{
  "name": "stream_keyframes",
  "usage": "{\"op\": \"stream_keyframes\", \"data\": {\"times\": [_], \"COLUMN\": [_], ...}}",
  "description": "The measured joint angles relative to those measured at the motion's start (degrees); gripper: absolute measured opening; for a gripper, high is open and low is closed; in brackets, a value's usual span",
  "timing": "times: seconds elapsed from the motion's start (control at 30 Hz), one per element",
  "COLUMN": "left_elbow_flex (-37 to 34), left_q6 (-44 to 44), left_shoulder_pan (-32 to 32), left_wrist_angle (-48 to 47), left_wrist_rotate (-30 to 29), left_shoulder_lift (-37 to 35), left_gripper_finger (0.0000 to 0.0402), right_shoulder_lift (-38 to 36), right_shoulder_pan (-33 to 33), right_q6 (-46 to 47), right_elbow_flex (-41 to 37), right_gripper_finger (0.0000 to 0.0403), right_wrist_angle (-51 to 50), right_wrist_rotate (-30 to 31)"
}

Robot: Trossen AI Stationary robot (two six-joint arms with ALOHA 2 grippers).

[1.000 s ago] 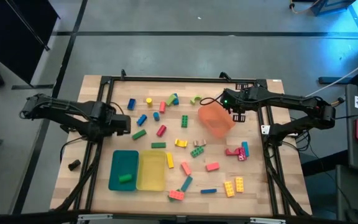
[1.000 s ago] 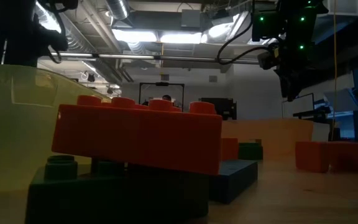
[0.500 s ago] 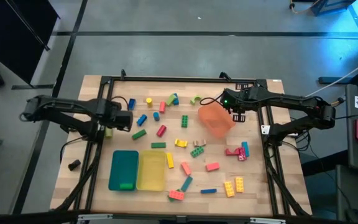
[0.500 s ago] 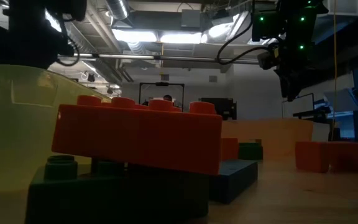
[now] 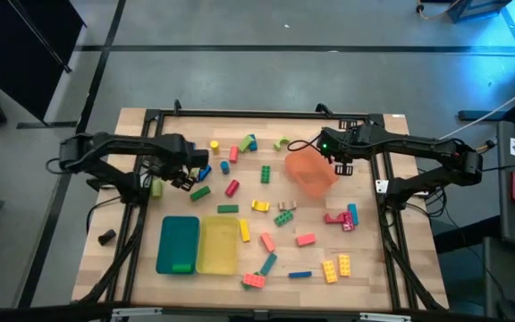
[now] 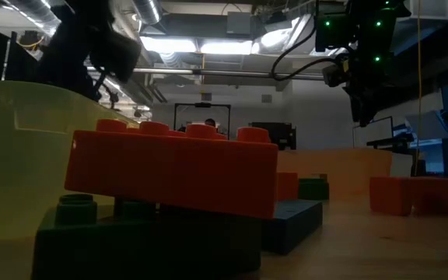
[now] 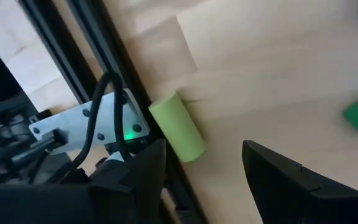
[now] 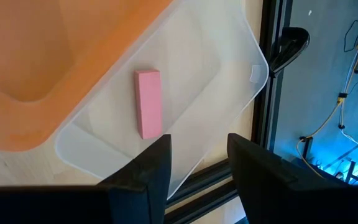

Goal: Sort blocks by size
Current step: Put the light green cylinder block into the blue bin

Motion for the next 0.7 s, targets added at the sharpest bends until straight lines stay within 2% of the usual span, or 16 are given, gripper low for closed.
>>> {"op": "stream_keyframes", "data": {"times": [0.27, 0.47, 0.7], "left_elbow_flex": [-0.02, -0.02, -0.02], "left_q6": [6.46, 12.34, 25.24], "left_shoulder_pan": [2.94, 4.64, 6.63], "left_wrist_angle": [-0.03, -0.13, -4.99], "left_wrist_rotate": [3.79, 3.86, 3.85], "left_shoulder_lift": [6.89, 11.02, 15.20], "left_gripper_finger": [0.0197, 0.0197, 0.0197], "right_shoulder_lift": [0.00, 0.00, 0.00], "right_shoulder_pan": [-0.01, -0.02, 0.00], "right_q6": [0.02, 0.02, 0.02], "right_elbow_flex": [0.00, 0.00, 0.00], "right_gripper_finger": [0.0159, 0.0159, 0.0159], "right_wrist_angle": [0.02, 0.02, 0.02], "right_wrist_rotate": [0.00, 0.00, 0.00]}}
